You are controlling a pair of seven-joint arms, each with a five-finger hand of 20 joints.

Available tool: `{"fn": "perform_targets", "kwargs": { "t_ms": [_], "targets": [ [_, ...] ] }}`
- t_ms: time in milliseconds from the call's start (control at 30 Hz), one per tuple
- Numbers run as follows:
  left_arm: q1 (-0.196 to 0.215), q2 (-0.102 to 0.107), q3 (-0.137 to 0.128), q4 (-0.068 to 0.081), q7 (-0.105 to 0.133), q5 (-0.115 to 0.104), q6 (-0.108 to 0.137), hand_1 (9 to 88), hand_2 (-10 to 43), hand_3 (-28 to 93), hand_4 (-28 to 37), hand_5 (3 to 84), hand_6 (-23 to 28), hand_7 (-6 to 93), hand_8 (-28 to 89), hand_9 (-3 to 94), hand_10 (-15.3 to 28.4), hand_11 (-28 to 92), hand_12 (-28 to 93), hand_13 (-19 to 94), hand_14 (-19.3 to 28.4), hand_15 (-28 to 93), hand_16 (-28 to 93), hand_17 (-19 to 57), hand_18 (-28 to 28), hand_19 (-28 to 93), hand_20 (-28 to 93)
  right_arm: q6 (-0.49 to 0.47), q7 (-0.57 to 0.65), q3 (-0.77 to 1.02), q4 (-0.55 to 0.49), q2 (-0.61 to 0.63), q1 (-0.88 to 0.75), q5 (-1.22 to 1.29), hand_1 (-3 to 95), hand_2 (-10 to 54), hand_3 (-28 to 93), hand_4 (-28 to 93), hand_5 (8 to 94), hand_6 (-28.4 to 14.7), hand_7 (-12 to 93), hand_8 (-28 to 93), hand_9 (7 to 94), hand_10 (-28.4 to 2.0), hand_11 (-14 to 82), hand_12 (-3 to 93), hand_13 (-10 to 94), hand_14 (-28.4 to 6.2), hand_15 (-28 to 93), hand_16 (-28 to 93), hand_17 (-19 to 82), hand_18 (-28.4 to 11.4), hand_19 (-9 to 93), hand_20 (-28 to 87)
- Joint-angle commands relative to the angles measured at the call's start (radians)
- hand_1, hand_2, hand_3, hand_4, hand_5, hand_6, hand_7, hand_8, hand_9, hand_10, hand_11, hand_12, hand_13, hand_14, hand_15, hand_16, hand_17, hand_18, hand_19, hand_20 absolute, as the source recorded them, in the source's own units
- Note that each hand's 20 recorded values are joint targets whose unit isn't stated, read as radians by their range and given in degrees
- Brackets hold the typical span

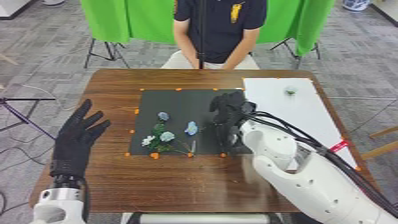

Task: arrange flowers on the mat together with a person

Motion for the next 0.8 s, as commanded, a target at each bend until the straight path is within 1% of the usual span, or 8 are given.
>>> {"fn": "perform_targets", "kwargs": {
  "t_ms": [33,200,367,500,567,633,700,800],
  "targets": [
    [0.014,-0.011,-0.004,-0.003,-0.011,0.008,0.010,21.6,5.6,78,-28.3,32.7,2.5,12.0,-10,32.4,16.0,21,9,25,23.8,41,-6,-9.2,23.6,48,17,0.032,0.012,0.080,-0.069,0.000,-0.051,0.029,41.3,-9.5,80,-28,59.5,3.9,18,-14,59.7,-11.3,18.2,14.6,57,-10.8,51,12,20,-17.1,72,26],
    [0.015,-0.008,-0.002,-0.004,-0.009,0.006,0.012,21.6,5.7,78,-28.3,32.7,2.6,12.1,-10,32.4,16.0,21,9,25,23.9,41,-6,-9.2,23.6,48,17,0.033,0.021,0.189,-0.125,-0.027,-0.125,0.061,41.1,-9.5,80,-28,59.6,3.7,18,-14,59.7,-11.4,18.2,14.6,57,-10.9,52,12,20,-17.4,72,27],
    [0.015,-0.008,-0.001,-0.003,-0.010,0.006,0.012,21.7,5.7,78,-28.3,32.7,2.6,12.1,-10,32.4,16.0,21,9,25,23.9,42,-6,-9.2,23.6,48,17,0.081,0.028,0.336,-0.220,-0.058,-0.256,0.175,40.4,-9.5,80,-28,59.7,3.3,17,-14,59.8,-11.5,18.1,14.6,57,-11.2,52,12,20,-17.4,73,27],
    [0.020,-0.011,-0.008,-0.002,-0.010,0.006,0.012,21.6,5.6,78,-28.3,32.7,2.6,11.9,-10,32.4,16.0,21,9,25,23.8,41,-6,-9.2,23.5,48,17,0.163,-0.043,0.443,-0.278,0.008,-0.359,0.528,37.8,-9.5,79,-27,59.2,2.9,17,-13,59.0,-11.9,17.9,14.8,56,-11.9,52,12,19,-17.5,70,26],
    [0.023,-0.005,-0.012,-0.004,-0.007,0.005,0.014,21.4,5.6,78,-28.3,32.7,2.6,11.9,-10,32.4,16.0,21,9,25,23.8,41,-6,-9.3,23.6,48,16,0.243,-0.098,0.485,-0.298,0.054,-0.417,0.745,35.6,-6.8,79,-26,57.6,3.0,18,-13,57.4,-12.0,18.0,14.8,54,-12.1,52,12,17,-17.0,67,25],
    [0.029,-0.005,-0.014,-0.005,-0.001,0.005,0.014,21.2,5.6,77,-28.3,32.8,2.4,12.0,-10,32.3,16.0,21,9,25,23.9,41,-6,-9.3,23.5,48,16,0.229,-0.130,0.566,-0.314,0.064,-0.479,0.929,33.7,-5.2,79,-26,56.5,3.1,18,-14,55.9,-12.5,18.0,14.7,52,-12.2,51,12,15,-16.9,64,24],
    [0.029,-0.007,-0.015,-0.004,-0.006,0.008,0.013,21.0,5.6,77,-28.3,32.9,2.4,12.0,-10,32.4,16.0,20,9,25,23.8,41,-6,-9.3,23.5,48,16,0.219,-0.172,0.645,-0.319,0.059,-0.543,1.081,31.1,-2.9,79,-27,53.8,3.0,18,-14,53.5,-13.1,17.9,14.7,49,-12.8,50,11,13,-17.3,61,23],
    [0.035,-0.008,-0.021,-0.007,-0.008,0.010,0.011,20.8,5.7,77,-28.3,33.0,2.4,12.1,-10,32.4,16.0,20,9,25,23.8,41,-6,-9.3,23.6,48,16,0.207,-0.214,0.739,-0.319,0.028,-0.620,1.205,27.8,-0.1,78,-28,50.8,2.5,18,-14,50.7,-14.2,17.0,14.3,45,-14.2,46,10,11,-17.7,58,22]
  ]
}}
